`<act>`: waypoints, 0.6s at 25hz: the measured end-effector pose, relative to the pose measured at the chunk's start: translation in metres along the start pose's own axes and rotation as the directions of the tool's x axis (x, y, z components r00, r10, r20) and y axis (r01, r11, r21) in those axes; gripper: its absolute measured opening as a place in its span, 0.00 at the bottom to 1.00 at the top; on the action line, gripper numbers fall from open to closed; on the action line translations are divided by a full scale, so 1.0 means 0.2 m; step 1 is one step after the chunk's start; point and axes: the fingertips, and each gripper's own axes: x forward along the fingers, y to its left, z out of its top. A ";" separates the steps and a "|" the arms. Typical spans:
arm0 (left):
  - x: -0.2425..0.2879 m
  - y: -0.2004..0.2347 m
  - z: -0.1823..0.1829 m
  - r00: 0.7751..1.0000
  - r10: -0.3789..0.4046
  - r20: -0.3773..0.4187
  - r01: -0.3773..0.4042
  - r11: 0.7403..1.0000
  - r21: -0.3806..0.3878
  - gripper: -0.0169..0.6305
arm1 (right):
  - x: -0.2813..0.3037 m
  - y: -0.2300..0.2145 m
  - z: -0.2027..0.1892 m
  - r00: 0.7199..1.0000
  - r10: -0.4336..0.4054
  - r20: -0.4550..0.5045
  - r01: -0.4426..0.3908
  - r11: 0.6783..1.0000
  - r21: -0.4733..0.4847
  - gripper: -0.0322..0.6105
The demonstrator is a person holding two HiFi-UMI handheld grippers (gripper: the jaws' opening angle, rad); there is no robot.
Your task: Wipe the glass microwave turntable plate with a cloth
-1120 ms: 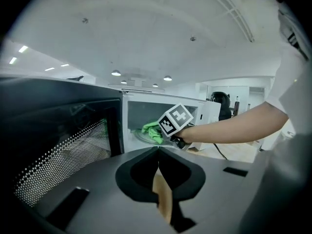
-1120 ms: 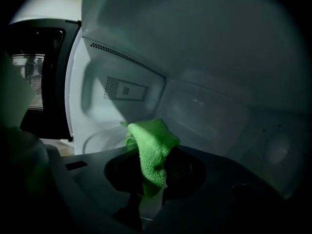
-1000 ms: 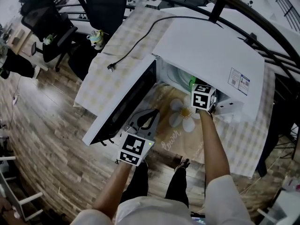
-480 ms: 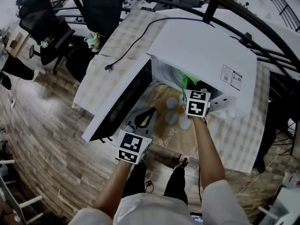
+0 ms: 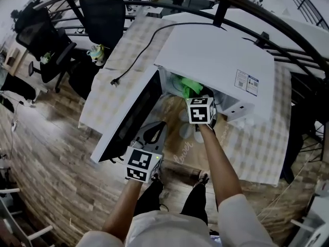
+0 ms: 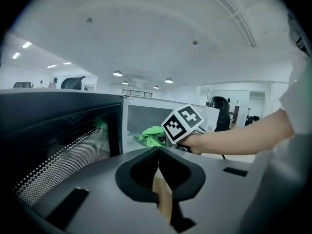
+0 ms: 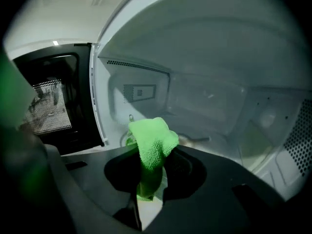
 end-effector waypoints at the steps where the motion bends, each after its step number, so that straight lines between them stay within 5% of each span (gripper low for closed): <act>1: 0.01 -0.02 0.01 1.000 -0.013 0.004 0.013 1.000 0.004 0.05 | -0.02 -0.05 -0.03 1.000 -0.023 -0.006 0.023 1.000 0.012 0.20; 8: 0.07 -0.12 0.05 0.997 -0.074 0.010 0.074 0.997 0.018 0.05 | -0.18 -0.36 -0.14 0.973 -0.228 -0.033 0.229 0.972 0.056 0.19; 15: -0.01 -0.07 0.06 0.999 -0.035 0.019 0.035 0.999 -0.002 0.05 | -0.15 -0.20 0.04 0.994 -0.098 0.039 0.093 0.991 0.099 0.19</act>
